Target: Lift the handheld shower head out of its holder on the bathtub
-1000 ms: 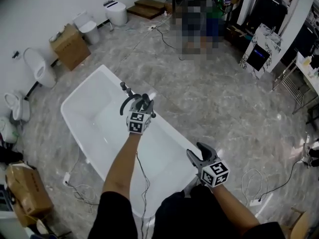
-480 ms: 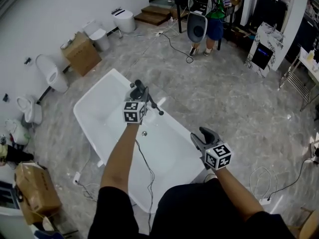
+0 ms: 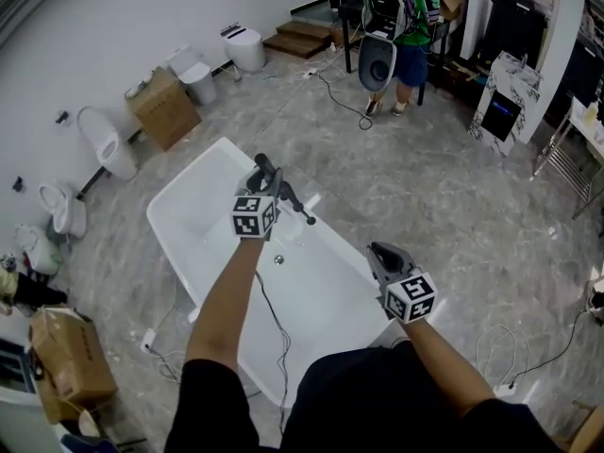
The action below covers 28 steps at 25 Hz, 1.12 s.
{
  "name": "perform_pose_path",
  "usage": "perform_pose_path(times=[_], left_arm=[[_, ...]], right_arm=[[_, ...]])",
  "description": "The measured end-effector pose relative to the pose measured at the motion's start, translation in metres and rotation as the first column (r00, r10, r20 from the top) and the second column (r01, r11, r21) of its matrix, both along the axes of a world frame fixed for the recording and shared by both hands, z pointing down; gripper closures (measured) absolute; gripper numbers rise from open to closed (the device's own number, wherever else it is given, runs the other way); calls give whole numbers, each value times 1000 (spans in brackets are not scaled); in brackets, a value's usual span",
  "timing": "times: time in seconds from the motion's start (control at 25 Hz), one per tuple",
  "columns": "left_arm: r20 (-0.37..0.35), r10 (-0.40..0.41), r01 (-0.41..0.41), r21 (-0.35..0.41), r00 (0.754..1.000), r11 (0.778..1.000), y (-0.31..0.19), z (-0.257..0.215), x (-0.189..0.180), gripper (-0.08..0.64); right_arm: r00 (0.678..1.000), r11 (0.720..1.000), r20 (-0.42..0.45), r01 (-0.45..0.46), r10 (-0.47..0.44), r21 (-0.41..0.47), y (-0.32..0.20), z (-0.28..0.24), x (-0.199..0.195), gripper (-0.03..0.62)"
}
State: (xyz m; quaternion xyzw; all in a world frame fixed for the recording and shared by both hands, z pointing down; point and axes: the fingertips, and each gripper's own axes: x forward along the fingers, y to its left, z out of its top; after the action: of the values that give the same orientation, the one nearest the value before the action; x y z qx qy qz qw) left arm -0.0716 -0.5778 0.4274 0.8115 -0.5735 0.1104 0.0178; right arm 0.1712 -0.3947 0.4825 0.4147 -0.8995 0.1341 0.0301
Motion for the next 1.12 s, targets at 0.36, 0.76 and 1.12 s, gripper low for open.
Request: perform_pose_path(times=[0.36,0.76,1.12], left_arm=[[-17,0,0,-10,1000,1000,-2,1,-2,433],[-2,0,0,-16,1000,1000,2,7,-3,434],[-64,-11,8,-35,998,999,13,16,3,433]], right_arm=[[997,997,-54,-53,56,51,-2,-15,10,592],[990,990,-88,-102,110,93,6,-16,18,594],[992,992,-74,-101,106,73,7,-11,23,594]])
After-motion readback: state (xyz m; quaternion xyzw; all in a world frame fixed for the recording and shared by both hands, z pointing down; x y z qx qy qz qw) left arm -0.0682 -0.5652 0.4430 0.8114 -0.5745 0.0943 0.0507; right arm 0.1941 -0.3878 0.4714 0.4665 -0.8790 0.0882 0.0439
